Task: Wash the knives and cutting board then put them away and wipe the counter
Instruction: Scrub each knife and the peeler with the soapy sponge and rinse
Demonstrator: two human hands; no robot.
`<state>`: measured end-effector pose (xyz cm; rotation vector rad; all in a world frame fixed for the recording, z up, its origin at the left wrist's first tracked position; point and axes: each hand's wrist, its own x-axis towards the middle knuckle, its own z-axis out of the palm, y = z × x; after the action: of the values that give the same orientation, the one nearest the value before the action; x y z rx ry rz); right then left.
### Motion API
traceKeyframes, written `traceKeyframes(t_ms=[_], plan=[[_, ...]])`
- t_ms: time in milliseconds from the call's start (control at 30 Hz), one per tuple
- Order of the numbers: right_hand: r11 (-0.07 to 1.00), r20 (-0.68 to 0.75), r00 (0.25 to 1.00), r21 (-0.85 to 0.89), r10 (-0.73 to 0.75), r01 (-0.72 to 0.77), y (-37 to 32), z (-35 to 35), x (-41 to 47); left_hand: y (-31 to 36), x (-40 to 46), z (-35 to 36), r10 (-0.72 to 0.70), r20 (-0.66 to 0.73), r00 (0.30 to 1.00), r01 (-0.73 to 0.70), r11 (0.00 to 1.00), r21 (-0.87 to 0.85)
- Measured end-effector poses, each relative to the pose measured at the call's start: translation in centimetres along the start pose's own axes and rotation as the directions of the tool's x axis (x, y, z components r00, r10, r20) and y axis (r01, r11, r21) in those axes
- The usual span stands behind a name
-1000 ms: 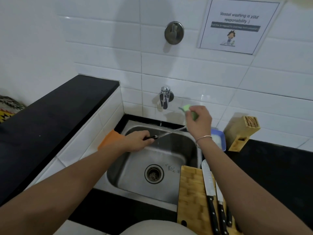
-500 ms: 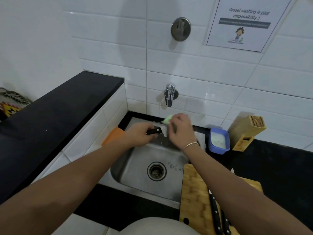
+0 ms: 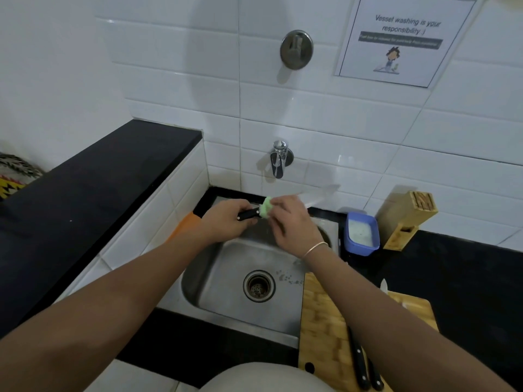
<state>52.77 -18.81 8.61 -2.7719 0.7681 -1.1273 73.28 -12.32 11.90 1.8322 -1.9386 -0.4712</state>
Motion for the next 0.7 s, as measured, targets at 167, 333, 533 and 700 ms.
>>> traceKeyframes(t_ms=[167,333,533,700], plan=[[0.934,-0.191,0.92,-0.031,0.343,-0.355,4.7,-2.8,-1.4,-0.5,-0.4,-0.3,0.011,-0.016,1.0,-0.01,0.998,0.063],[0.941,-0.198,0.927,-0.051,0.319,-0.334,2.0,-1.5,0.7,0.1,0.1,0.5,-0.02,-0.058,0.998,0.022,0.999,0.045],[0.994,-0.104,0.991,-0.072,0.08,-0.088,1.9,-1.0,-0.4,-0.3,-0.2,0.0,-0.032,-0.072,0.997,0.034,0.999,0.036],[0.883,-0.329,0.844,-0.056,0.424,-0.465,4.8,-3.5,-0.3,-0.2,0.0,0.6,-0.02,-0.095,0.995,0.024,0.999,0.046]])
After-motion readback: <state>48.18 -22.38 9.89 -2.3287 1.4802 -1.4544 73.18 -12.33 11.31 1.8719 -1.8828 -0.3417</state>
